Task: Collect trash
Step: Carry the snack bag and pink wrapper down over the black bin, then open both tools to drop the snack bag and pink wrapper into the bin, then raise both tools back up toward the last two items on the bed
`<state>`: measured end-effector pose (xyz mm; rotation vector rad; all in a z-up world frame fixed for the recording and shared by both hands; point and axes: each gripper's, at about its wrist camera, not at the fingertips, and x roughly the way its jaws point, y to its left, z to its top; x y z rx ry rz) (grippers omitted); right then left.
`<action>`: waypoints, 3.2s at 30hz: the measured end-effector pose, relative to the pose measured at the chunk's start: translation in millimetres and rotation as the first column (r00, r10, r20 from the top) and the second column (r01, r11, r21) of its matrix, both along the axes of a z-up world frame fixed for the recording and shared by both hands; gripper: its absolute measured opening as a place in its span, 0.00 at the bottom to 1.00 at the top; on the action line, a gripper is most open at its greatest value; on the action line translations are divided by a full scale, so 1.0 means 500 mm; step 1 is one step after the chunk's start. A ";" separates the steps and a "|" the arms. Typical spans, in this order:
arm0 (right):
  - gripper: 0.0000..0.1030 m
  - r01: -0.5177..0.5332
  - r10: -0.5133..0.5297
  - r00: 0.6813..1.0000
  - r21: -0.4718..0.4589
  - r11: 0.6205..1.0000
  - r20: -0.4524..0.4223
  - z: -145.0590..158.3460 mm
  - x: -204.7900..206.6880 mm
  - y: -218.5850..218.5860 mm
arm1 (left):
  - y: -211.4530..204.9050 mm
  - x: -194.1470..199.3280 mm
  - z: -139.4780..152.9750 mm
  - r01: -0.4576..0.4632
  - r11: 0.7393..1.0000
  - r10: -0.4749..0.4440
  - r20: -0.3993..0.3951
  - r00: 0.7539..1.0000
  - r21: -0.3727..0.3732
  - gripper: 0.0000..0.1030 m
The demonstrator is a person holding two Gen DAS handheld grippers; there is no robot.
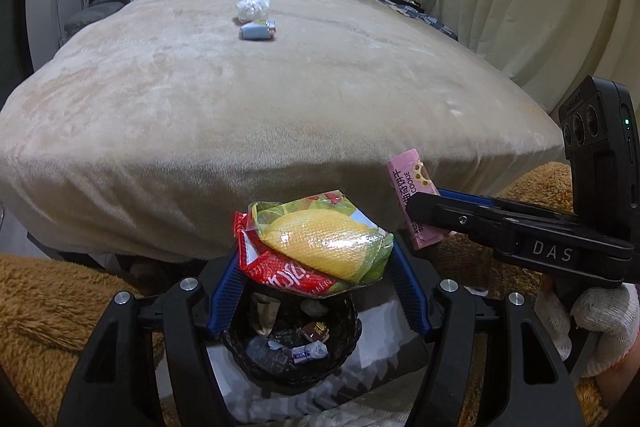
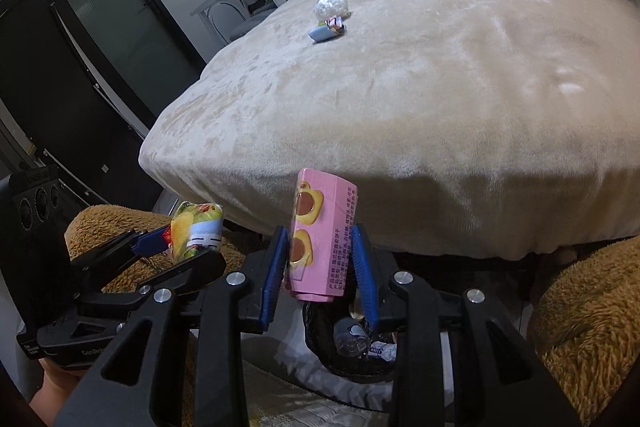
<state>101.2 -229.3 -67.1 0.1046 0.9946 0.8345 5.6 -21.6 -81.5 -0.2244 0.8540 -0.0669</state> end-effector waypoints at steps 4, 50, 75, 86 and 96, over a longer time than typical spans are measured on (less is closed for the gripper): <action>0.34 -0.007 0.003 0.997 -0.051 0.999 -0.077 -0.037 0.006 0.013 | 0.000 0.013 -0.046 -0.013 1.000 0.010 -0.118 0.993 -0.025 0.63; 0.49 0.009 -0.096 0.913 -0.215 0.977 -0.397 -0.194 0.050 0.027 | 0.017 0.048 -0.178 -0.077 0.994 0.038 -0.433 0.901 -0.073 0.73; 0.52 0.061 -0.064 0.995 0.038 0.997 0.074 0.045 0.102 -0.018 | 0.080 0.069 0.037 -0.056 0.998 0.055 0.018 0.998 0.039 0.73; 0.65 0.035 -0.045 0.966 0.041 0.999 0.255 0.114 0.220 0.011 | 0.137 0.196 0.106 -0.045 0.998 0.040 0.093 0.995 0.046 0.85; 0.94 0.059 -0.068 0.953 0.036 0.998 0.296 0.120 0.328 0.037 | 0.200 0.357 0.116 -0.026 0.999 0.029 0.064 0.998 -0.044 0.93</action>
